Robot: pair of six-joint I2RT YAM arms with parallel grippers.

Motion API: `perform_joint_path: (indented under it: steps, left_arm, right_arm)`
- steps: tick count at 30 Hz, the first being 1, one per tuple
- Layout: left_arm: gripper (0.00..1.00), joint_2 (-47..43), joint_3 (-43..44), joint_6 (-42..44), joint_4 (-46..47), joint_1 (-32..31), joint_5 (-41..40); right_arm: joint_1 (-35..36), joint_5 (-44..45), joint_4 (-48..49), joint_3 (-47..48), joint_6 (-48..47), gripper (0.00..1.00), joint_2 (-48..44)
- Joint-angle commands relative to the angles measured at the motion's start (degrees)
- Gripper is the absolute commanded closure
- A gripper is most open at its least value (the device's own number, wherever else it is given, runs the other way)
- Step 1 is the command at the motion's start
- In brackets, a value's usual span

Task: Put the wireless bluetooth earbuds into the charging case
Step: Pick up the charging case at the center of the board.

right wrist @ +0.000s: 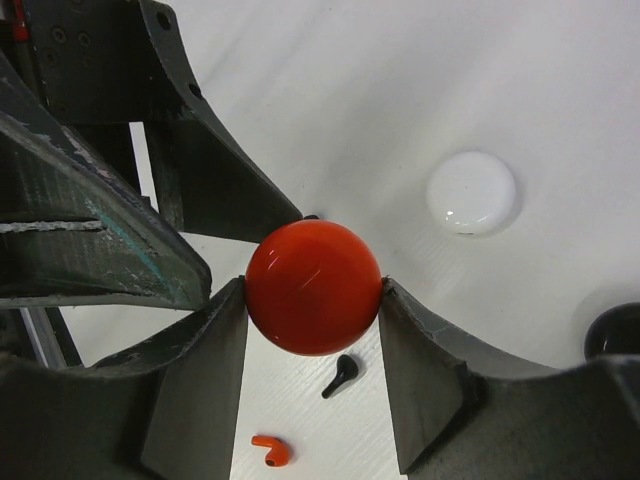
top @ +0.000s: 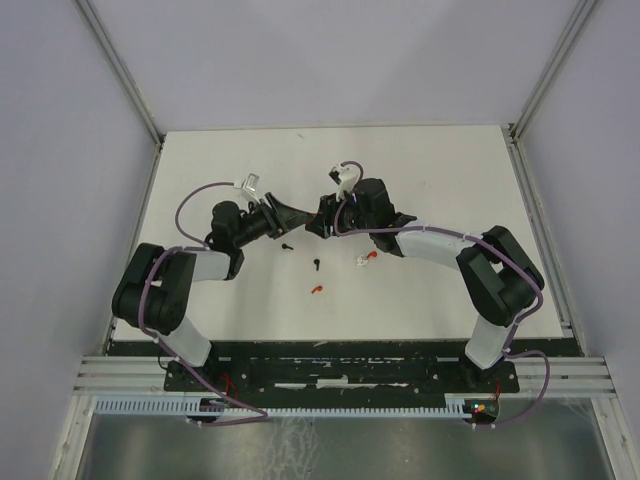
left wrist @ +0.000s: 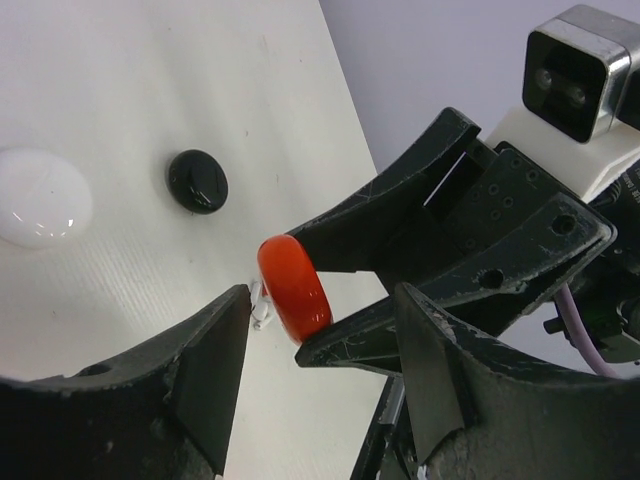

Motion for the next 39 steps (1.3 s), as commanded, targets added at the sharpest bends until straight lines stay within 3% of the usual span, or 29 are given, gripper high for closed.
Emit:
perform_joint_path:
  steps: [1, 14, 24, 34, 39]
  left_arm:
    - [0.34, 1.0, 1.2, -0.9, 3.1, -0.9, 0.7]
    - [0.42, 2.0, 2.0, -0.5, 2.8, -2.0, 0.0]
    - [0.54, 3.4, 2.7, -0.4, 3.0, -2.7, 0.0]
    - [0.92, 3.1, 2.8, -0.8, 3.5, -2.9, 0.3]
    - [0.97, 2.6, 2.7, -1.0, 3.7, -2.9, 0.4]
  right_arm:
    - [-0.1, -1.1, 3.9, 0.2, 0.3, 0.60, -2.8]
    - [0.0, -2.3, 4.2, 0.3, 0.6, 0.60, -3.4]
    - [-0.1, -3.1, 4.7, 0.2, 0.7, 0.60, -3.8]
    - [-0.1, -3.2, 4.9, 0.4, 0.5, 0.59, -3.5]
    - [0.0, -3.0, 4.9, 0.6, 0.8, 0.54, -3.4]
